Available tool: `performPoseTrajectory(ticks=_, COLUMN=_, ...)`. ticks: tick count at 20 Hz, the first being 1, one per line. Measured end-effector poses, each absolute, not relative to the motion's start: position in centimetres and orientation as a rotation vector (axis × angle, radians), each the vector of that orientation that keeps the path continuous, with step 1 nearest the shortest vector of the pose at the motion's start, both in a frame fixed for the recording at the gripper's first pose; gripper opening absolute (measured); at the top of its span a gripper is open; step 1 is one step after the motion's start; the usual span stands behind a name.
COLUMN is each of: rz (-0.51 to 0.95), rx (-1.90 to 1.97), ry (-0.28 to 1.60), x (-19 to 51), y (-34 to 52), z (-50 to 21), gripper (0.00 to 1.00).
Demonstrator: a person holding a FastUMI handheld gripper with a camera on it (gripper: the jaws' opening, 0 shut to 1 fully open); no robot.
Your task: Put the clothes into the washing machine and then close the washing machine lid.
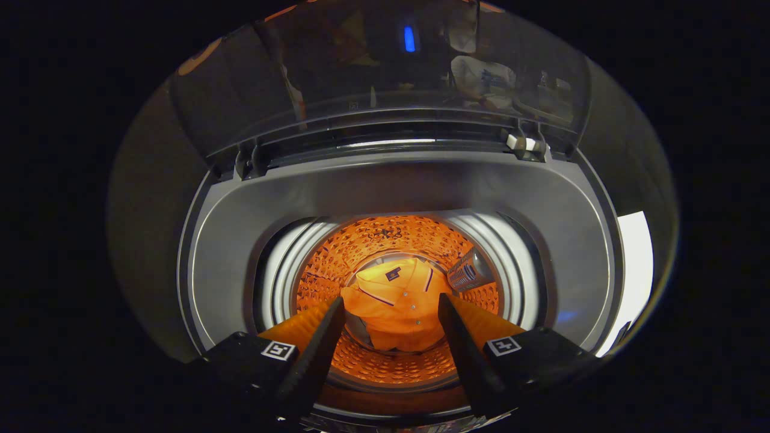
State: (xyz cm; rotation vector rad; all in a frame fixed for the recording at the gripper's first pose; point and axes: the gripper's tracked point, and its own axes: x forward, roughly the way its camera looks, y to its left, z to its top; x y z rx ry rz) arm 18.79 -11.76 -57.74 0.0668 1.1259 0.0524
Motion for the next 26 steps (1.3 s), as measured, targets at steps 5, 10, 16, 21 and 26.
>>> performPoseTrajectory(ticks=5, rz=0.042, rx=0.081, ry=1.046, x=19.1, y=-12.1, z=-53.9, gripper=0.99)
performPoseTrajectory(ticks=10, rz=0.036, rx=0.069, ry=0.899, x=20.2, y=-12.9, z=-47.1, gripper=0.99)
performPoseTrajectory(ticks=16, rz=0.036, rx=0.045, ry=0.721, x=22.9, y=-13.5, z=-38.3, gripper=0.99)
performPoseTrajectory(ticks=21, rz=0.067, rx=0.040, ry=0.608, x=25.4, y=-12.3, z=-32.1, gripper=0.99)
performPoseTrajectory(ticks=26, rz=0.086, rx=0.010, ry=0.505, x=28.9, y=-11.5, z=-26.8, gripper=0.99)
